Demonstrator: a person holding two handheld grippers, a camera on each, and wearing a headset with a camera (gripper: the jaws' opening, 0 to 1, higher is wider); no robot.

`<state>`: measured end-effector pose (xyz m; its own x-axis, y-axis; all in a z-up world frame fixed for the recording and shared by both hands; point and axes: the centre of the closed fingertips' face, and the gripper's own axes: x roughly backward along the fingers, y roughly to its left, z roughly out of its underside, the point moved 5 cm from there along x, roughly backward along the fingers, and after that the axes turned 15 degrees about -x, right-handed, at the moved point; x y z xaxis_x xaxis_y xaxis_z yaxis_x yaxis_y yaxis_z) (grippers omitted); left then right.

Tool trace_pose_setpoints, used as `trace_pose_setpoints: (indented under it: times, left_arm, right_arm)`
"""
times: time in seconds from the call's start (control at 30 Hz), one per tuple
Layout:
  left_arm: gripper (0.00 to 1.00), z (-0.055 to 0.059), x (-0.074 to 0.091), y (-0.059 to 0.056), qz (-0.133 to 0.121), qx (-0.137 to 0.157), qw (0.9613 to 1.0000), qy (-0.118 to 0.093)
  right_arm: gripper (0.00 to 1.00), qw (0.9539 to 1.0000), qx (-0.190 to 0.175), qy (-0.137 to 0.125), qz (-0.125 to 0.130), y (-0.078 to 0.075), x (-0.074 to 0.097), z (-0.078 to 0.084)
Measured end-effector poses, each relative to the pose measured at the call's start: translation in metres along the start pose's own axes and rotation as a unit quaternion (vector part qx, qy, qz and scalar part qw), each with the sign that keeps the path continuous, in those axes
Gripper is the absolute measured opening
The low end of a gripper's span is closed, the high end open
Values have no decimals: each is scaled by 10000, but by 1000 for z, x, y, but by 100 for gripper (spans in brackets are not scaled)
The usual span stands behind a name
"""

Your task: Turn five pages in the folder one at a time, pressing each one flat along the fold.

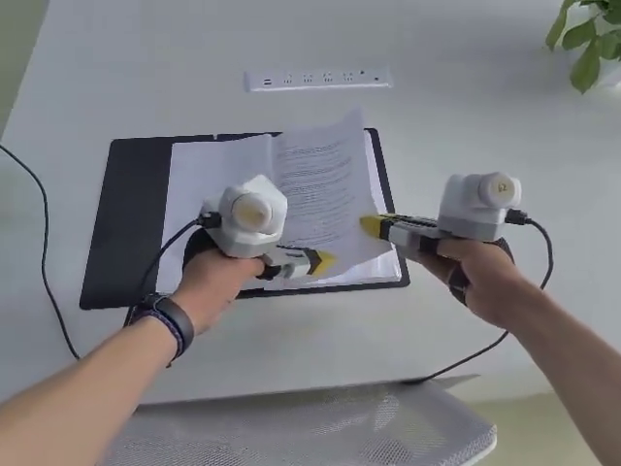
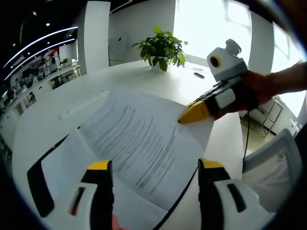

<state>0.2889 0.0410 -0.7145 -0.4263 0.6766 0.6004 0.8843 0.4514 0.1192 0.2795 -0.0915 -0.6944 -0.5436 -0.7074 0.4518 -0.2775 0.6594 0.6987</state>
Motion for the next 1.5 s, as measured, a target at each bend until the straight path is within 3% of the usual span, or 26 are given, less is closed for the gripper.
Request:
trace_pose_setpoints:
  times: [0.33,0.5,0.87,1.5]
  left_arm:
    - [72,9,27,10,-162,-20,9999,-23]
    - [73,17,44,17,-312,233,9992,-97]
    - [73,32,78,26,-550,312,9979,-111]
    - [74,56,123,36,-872,526,9947,-159]
  right_arm:
    - [0,9995,151,-107,-252,24,-5,-8]
    - [0,9991,148,-142,-381,36,-9,-9]
    - [0,9967,314,-143,-730,70,-25,-14]
    - [0,9905,579,257,-1218,114,-75,-5]
